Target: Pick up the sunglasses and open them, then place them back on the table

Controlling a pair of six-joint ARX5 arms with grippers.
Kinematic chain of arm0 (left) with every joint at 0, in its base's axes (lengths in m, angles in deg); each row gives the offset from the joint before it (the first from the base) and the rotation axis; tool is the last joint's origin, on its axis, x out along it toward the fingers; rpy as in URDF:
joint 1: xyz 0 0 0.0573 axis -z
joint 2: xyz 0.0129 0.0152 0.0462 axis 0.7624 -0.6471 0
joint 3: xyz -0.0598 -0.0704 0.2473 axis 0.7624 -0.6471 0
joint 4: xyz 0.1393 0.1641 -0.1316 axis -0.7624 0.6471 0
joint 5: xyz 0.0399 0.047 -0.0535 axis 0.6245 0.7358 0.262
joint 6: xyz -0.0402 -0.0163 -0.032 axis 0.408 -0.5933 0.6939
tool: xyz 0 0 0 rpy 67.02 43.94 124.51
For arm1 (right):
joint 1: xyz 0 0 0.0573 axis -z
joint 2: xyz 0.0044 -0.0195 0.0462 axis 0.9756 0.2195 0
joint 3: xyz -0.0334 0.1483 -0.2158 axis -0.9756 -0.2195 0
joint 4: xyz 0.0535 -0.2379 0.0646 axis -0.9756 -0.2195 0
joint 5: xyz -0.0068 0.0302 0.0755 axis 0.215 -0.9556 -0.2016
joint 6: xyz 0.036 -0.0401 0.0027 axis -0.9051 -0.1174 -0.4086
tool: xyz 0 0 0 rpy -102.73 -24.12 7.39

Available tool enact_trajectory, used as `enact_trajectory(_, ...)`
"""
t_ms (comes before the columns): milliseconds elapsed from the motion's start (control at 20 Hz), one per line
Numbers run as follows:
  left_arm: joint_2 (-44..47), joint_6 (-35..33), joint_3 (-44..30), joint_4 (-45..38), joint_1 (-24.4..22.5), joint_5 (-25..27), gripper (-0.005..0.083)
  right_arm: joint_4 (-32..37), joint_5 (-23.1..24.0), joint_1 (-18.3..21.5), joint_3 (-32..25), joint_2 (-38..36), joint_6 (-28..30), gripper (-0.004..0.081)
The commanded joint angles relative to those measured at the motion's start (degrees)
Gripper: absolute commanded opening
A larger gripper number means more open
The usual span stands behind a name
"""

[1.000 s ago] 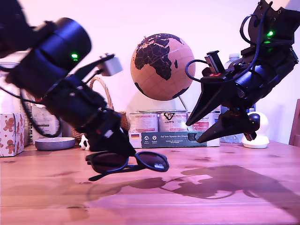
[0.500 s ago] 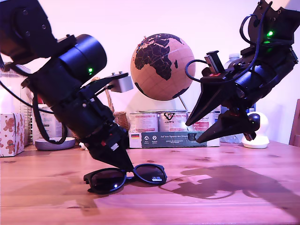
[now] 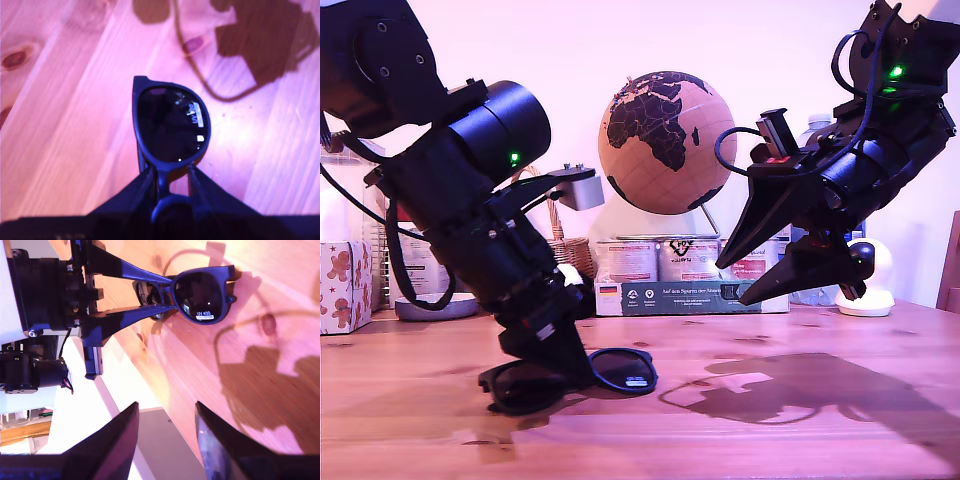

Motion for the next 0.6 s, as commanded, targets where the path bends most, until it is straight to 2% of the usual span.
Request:
enact_trajectory(0, -2.6, -0.7, -0.6, 0.2, 0.2, 0.0, 0.0216, 0.2, 0.0, -0.3, 0.8, 0.2, 0.0, 0.0318)
enact_trajectory(200, -4.8, -0.7, -0.1, 1.5, 0.2, 0.9, 0.0213, 0.1, 0.0, -0.3, 0.8, 0.2, 0.0, 0.0318)
enact_trajectory(400, -4.6, -0.7, 1.8, 3.5, 0.6, 1.0, 0.0046, 0.2, 0.0, -0.3, 0.8, 0.2, 0.0, 0.0318)
enact_trajectory(550, -4.6, -2.2, 2.6, 4.9, 0.6, 0.6, -0.0014, 0.2, 0.0, -0.3, 0.8, 0.2, 0.0, 0.0318)
